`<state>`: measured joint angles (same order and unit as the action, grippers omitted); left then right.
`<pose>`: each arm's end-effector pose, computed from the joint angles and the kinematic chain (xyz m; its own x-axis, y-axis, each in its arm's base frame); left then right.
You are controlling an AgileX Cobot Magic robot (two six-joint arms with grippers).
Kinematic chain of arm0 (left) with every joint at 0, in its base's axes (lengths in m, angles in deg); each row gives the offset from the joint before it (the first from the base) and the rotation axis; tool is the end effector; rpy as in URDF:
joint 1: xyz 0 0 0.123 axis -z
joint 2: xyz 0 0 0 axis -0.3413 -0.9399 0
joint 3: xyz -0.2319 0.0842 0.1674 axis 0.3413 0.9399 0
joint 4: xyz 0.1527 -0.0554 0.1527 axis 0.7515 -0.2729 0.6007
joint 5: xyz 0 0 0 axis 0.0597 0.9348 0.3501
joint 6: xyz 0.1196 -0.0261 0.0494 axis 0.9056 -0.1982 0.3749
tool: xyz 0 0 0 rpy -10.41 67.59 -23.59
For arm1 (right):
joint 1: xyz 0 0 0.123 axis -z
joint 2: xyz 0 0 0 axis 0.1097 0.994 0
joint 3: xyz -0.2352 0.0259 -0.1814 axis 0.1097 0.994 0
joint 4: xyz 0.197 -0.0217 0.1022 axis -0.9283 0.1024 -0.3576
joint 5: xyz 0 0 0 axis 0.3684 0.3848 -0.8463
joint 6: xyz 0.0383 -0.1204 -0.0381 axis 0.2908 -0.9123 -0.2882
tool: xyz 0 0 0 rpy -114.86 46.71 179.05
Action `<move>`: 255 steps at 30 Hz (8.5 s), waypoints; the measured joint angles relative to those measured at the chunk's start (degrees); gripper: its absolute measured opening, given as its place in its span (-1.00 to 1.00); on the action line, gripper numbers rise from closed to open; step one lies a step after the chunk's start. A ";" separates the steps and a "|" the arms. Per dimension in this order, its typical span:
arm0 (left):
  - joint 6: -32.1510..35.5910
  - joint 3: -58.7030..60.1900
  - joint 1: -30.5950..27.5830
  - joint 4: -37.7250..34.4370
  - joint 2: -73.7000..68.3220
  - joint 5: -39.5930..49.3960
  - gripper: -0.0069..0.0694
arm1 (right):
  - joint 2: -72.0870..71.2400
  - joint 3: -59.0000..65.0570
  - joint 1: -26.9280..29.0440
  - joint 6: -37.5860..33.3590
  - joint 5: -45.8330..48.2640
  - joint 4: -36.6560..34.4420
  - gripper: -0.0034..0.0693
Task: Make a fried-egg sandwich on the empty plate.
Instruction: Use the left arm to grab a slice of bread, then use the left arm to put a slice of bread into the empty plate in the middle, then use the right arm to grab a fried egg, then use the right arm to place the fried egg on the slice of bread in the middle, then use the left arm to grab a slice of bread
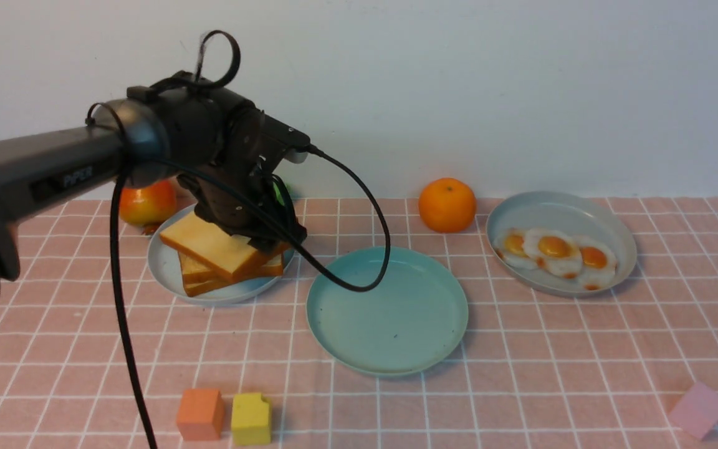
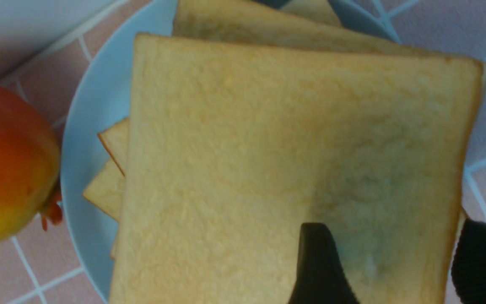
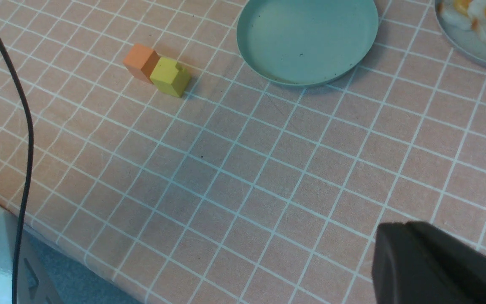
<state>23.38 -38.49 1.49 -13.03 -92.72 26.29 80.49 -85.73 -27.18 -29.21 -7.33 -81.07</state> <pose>0.4397 -0.1512 0.2069 -0.7610 0.4198 -0.4945 0.3782 0.9065 0.1875 0.0504 0.0554 0.3632 -0.5950 -0.2515 -0.7633 -0.5407 0.8280 0.1486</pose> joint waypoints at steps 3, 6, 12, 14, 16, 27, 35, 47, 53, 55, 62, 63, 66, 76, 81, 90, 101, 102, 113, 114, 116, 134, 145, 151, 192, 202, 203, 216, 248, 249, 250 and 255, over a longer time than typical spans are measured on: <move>-0.24 -0.11 0.00 0.19 -0.50 -0.67 0.30 | 0.00 0.00 0.00 0.00 -0.02 -0.18 -0.74; -0.43 -0.23 0.00 0.59 -1.41 -1.21 0.22 | 0.00 0.00 0.00 0.00 -0.12 -0.18 -0.74; -0.57 -0.42 0.00 0.67 -1.53 -1.32 -0.04 | 0.00 0.00 0.00 0.00 -0.12 -1.28 -0.73; -0.57 -0.42 0.00 0.62 -1.53 -1.32 -0.19 | 0.00 0.00 0.00 0.00 -0.12 -1.44 -0.73; -0.57 -0.48 0.00 0.41 -1.71 -1.32 -0.57 | 0.00 0.00 0.00 0.00 -0.12 -1.44 -0.73; -0.57 -0.35 1.17 0.29 4.54 0.75 -0.79 | 0.00 0.00 0.00 0.00 -0.29 -1.44 -0.69; 1.34 0.36 11.61 -4.63 12.75 4.25 -0.79 | -0.38 0.00 0.00 0.00 -0.06 -1.44 -0.67; 3.71 3.24 19.90 -6.15 1.73 -3.89 -0.79 | -3.05 0.00 0.00 0.00 1.73 -1.44 -0.67; 3.71 3.30 19.97 -6.54 0.30 -5.64 -0.79 | -3.40 0.00 0.00 0.00 2.63 -1.44 -0.67; 3.71 3.30 19.97 -6.99 0.30 -6.09 -0.78 | -3.40 0.00 0.00 0.00 3.17 -1.44 -0.67; 3.71 3.30 19.97 -7.23 -0.46 -6.23 -0.46 | -3.40 0.00 0.00 0.00 3.37 -1.44 -0.67; 3.71 3.30 19.97 -7.23 -0.52 -6.23 -0.40 | -3.40 0.00 0.00 0.00 3.37 -1.44 -0.67; 3.71 2.69 19.97 -7.27 -0.57 -5.33 -0.03 | -3.40 0.00 0.00 0.00 3.37 -1.44 -0.67; -2.24 -8.29 19.97 -8.34 -0.42 11.14 0.55 | -3.15 0.00 0.00 0.00 3.37 -1.44 -0.66; -3.28 -12.13 19.97 -15.27 7.57 19.21 0.04 | 0.46 0.00 0.00 0.05 2.73 -0.77 -0.64; -2.29 -1.70 19.97 -21.44 31.73 23.76 -0.79 | 20.95 -1.12 0.00 0.05 -4.59 9.98 -0.62; -2.61 38.53 19.97 -24.35 65.52 10.40 -0.79 | 53.42 -15.70 4.87 -3.23 -13.05 17.71 -0.59; -3.21 42.78 19.97 -24.84 69.53 7.37 -0.79 | 56.62 -17.74 5.85 -4.44 -14.56 18.98 -0.56; -8.52 53.12 19.97 -25.53 81.89 -6.67 -0.79 | 71.19 -20.55 6.60 -12.06 -33.37 28.33 0.17; -8.59 53.18 19.97 -25.59 81.89 -6.72 -0.79 | 72.43 -20.55 6.60 -12.19 -34.73 29.79 0.29; -8.66 53.25 19.97 -25.59 81.89 -6.65 -0.79 | 74.98 -20.55 6.62 -12.24 -36.86 33.44 0.52; -9.57 53.25 19.97 -25.92 81.89 -6.70 -0.79 | 85.29 -25.31 6.62 -6.33 -41.31 43.95 0.56; -9.59 53.25 19.97 -28.34 81.89 -6.99 -0.79 | 86.10 -25.67 6.45 -6.23 -41.66 46.67 -0.34; -9.59 53.26 19.97 -28.40 81.89 -6.93 -0.79 | 84.25 -25.67 6.25 -6.23 -40.15 47.09 -0.50; -9.69 53.26 19.97 -24.93 81.89 -3.51 -0.79 | 76.92 -18.00 -24.58 13.80 -37.97 56.56 -0.56; -9.69 53.26 19.97 -24.93 81.89 -3.54 -0.79 | 77.94 -18.00 -24.58 16.50 -38.16 59.09 -0.30; -9.69 53.26 19.97 -24.93 81.89 -3.54 -0.79 | 77.94 -18.00 -24.58 16.50 -38.08 59.09 -0.19; -10.54 53.26 19.97 -24.93 80.00 -0.47 -0.79 | 63.74 -18.00 -29.52 17.98 -27.74 52.28 0.57; 3.94 2.30 -1.97 -14.21 7.24 4.71 -0.29 | 11.58 -3.97 -31.40 22.35 -0.03 25.53 -0.88; 3.94 1.64 -1.97 -13.58 6.16 4.41 -0.20 | 11.58 -3.97 -31.40 22.35 -0.28 25.48 -0.88; 3.94 1.28 -1.97 -12.94 5.16 4.04 -0.13 | 11.58 -3.97 -31.40 22.35 -0.55 25.48 -0.88; 3.94 0.74 -1.97 -8.15 0.56 -0.12 0.25 | 11.58 -3.97 -31.40 22.45 -1.44 25.48 -0.87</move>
<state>27.32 -37.75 -0.48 -21.18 -92.16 26.16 92.08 -89.70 -58.58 -6.76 -8.77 -55.59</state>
